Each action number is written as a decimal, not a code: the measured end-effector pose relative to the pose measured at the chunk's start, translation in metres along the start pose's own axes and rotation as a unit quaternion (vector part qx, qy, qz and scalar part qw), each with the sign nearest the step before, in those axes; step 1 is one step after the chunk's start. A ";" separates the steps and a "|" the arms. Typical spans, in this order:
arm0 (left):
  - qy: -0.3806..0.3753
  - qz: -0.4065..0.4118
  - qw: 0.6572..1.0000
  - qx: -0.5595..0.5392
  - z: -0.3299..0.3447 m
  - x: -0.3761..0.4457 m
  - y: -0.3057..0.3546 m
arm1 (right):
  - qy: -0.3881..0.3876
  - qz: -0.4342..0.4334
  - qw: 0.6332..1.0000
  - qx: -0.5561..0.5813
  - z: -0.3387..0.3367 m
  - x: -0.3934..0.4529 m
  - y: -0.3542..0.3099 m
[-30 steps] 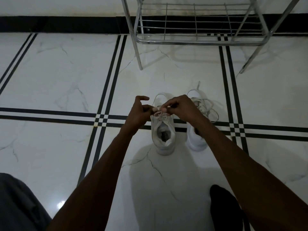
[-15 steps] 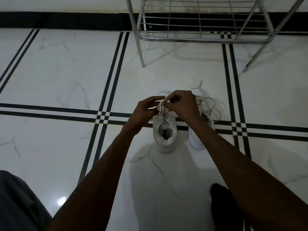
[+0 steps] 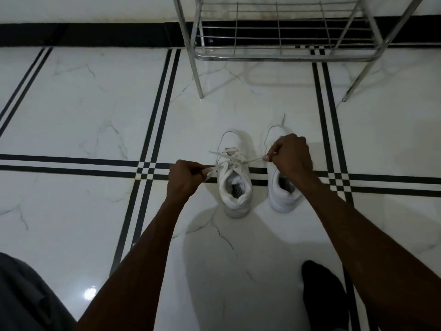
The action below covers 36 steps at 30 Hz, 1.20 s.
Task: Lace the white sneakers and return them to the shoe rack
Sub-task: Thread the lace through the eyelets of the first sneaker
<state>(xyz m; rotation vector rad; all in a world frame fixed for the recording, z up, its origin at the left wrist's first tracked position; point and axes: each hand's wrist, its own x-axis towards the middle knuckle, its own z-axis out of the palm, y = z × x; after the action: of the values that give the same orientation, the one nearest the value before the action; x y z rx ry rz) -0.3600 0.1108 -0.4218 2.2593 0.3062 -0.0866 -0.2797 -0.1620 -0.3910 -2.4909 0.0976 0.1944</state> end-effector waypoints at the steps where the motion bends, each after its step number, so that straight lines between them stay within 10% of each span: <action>1: 0.006 -0.002 1.000 0.006 0.001 0.000 0.001 | 0.003 0.002 1.000 -0.008 0.002 0.000 0.000; 12: 0.029 -0.009 0.999 0.019 0.005 0.001 -0.004 | -0.030 -0.004 0.996 -0.082 0.014 -0.006 -0.001; 18: -0.038 0.035 0.998 -0.029 0.005 0.005 0.005 | -0.066 -0.146 0.984 -0.080 0.014 -0.012 -0.034; 36: -0.022 0.062 0.997 0.039 0.028 0.003 0.019 | -0.213 -0.109 0.970 -0.043 -0.002 -0.007 -0.055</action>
<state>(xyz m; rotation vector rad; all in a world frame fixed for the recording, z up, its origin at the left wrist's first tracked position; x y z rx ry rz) -0.3511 0.0787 -0.4262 2.3447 0.1416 -0.0853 -0.2800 -0.1188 -0.3558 -2.4637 -0.3687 0.6426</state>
